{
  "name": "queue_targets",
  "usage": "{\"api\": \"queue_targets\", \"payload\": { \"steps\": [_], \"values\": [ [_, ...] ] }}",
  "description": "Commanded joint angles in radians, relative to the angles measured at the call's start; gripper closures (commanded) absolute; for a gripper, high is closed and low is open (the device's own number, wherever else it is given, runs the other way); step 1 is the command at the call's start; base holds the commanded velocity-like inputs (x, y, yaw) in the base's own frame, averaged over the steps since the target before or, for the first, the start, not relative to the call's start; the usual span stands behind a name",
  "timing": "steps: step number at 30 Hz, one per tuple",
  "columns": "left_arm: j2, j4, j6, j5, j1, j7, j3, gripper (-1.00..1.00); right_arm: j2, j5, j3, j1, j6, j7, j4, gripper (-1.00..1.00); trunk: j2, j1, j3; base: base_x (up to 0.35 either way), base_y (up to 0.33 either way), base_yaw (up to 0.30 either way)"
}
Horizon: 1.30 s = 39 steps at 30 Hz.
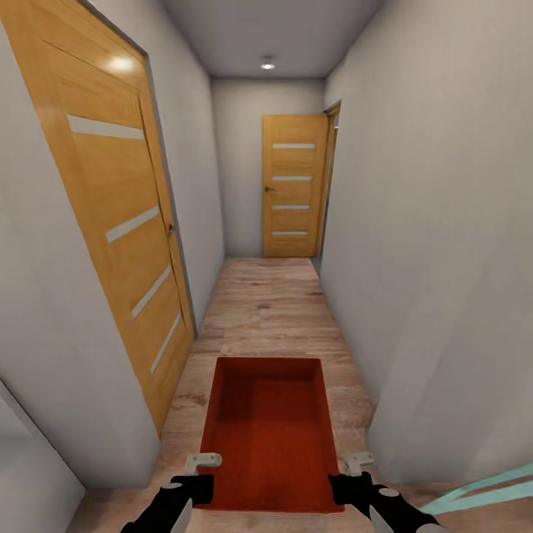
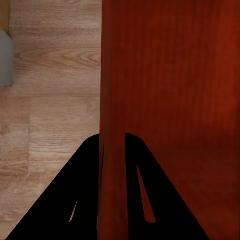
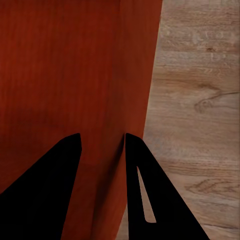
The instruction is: Move the two storage containers from the living room to the garage. In the garage, place one container on the floor and stack the other container on top of it (either order is fine).
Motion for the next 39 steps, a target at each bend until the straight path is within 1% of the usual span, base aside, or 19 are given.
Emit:
{"api": "queue_targets", "payload": {
  "steps": [1, 15, 26, 39],
  "values": [
    [0.050, 0.000, 0.005, 0.011, -0.001, -0.001, 0.048, 1.00, -0.008, -0.005, 0.014, -0.001, -0.011, 0.035, -0.002, 1.00, -0.002, 0.001, -0.002, 0.299, 0.093, 0.000],
    [0.052, 0.000, 0.005, 0.011, -0.001, -0.001, 0.048, 1.00, -0.010, -0.005, 0.014, -0.001, -0.011, 0.035, -0.002, 1.00, -0.002, 0.001, -0.002, 0.301, 0.084, 0.000],
    [0.056, 0.000, 0.006, 0.011, -0.001, 0.000, 0.048, 1.00, -0.010, -0.004, 0.014, -0.001, -0.011, 0.035, -0.002, 1.00, -0.002, 0.001, -0.002, 0.321, 0.005, 0.000],
    [0.053, 0.000, 0.006, 0.011, -0.001, 0.000, 0.048, 1.00, -0.011, -0.005, 0.013, -0.001, -0.012, 0.035, -0.002, 1.00, -0.002, 0.001, -0.002, 0.323, 0.000, 0.000]
  ]
}}
